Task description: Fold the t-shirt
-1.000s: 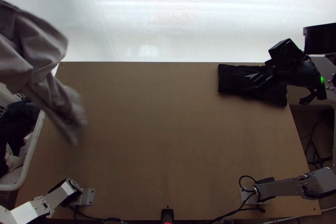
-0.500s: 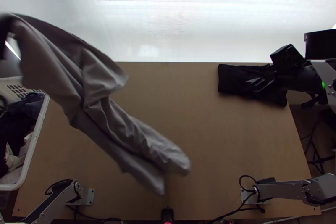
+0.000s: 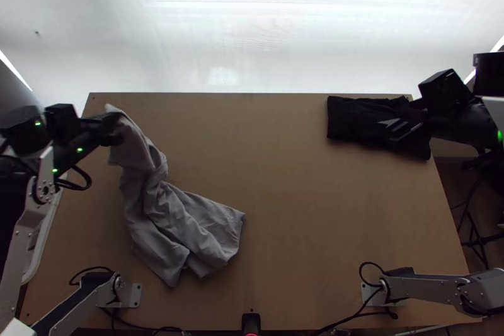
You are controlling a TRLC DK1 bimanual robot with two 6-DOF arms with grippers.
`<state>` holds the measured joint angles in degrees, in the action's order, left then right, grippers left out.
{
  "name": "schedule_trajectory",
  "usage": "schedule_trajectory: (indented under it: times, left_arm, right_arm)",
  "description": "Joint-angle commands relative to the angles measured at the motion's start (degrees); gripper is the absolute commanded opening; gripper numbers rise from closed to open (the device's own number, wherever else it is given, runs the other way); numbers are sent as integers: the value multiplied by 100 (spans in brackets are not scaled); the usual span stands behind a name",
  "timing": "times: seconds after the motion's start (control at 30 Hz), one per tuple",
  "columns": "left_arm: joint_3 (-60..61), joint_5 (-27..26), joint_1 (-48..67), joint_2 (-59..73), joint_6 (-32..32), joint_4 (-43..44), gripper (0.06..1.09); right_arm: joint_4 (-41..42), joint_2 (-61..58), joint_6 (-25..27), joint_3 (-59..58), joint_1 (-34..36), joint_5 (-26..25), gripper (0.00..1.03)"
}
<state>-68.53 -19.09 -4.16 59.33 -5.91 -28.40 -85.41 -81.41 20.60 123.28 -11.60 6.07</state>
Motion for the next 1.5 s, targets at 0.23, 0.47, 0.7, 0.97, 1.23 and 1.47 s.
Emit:
schedule_trajectory:
  times: [0.23,0.47,0.7,0.97,1.23,1.47]
  left_arm:
    - [226,1452,2236,430,266,-491,10]
    - [59,1522,2895,975,301,-517,10]
    - [-776,1092,3721,1661,292,177,10]
    - [-1927,1118,4468,2232,266,617,10]
    - [-2841,1610,4512,3243,336,828,10]
    - [-3131,1549,2816,3717,152,1003,10]
  right_arm:
    - [6,257,23,-129,87,-9,99]
    - [6,380,85,-279,193,-9,99]
    - [6,397,102,-446,289,-9,99]
    - [15,424,155,-718,421,-18,99]
    - [24,503,322,-850,623,-18,99]
    - [24,582,445,-824,764,-26,99]
